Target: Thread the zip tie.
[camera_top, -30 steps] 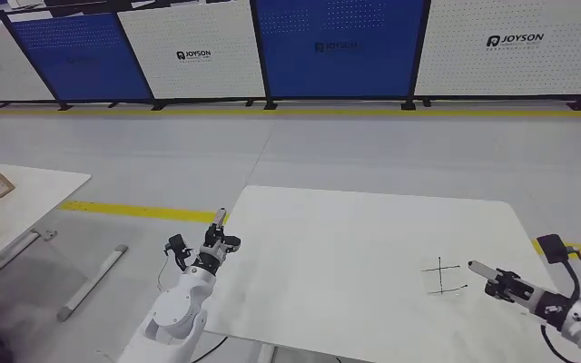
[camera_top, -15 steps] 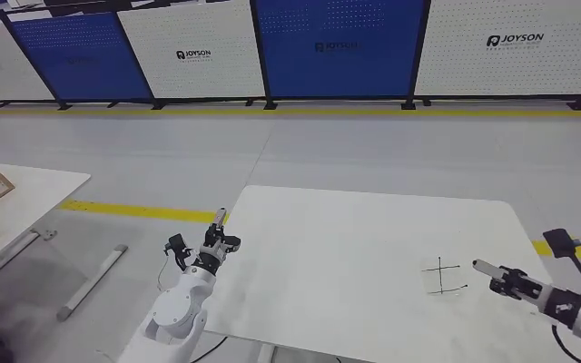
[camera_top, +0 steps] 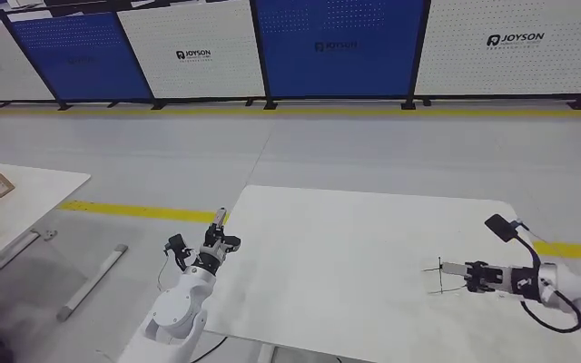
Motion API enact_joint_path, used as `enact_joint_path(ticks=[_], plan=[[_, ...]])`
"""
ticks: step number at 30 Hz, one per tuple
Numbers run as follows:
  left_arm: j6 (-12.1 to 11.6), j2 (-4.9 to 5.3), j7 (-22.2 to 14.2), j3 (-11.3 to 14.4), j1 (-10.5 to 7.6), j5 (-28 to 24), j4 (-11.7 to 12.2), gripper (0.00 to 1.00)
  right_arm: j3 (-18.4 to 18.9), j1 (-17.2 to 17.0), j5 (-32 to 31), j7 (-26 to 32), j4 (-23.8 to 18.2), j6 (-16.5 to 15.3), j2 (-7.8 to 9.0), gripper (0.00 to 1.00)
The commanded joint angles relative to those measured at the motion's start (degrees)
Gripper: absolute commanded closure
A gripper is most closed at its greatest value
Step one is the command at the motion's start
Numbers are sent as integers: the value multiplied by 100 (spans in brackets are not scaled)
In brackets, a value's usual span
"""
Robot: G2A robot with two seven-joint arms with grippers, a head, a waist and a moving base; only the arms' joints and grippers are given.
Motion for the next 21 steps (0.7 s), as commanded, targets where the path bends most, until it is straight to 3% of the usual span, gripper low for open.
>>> enact_joint_path(ticks=[1,9,12,18,21], plan=[[0,0,0,0,0,0,0,0,17,-10,-18,0,-12,3,-4,0],[0,0,0,0,0,0,0,0,17,-10,-18,0,-12,3,-4,0],[0,0,0,0,0,0,0,0,3,68,104,0,333,-65,40,0],[0,0,0,0,0,0,0,0,-674,733,328,0,1321,-247,287,0],[0,0,0,0,0,0,0,0,-1191,1135,304,0,1748,-154,397,0]])
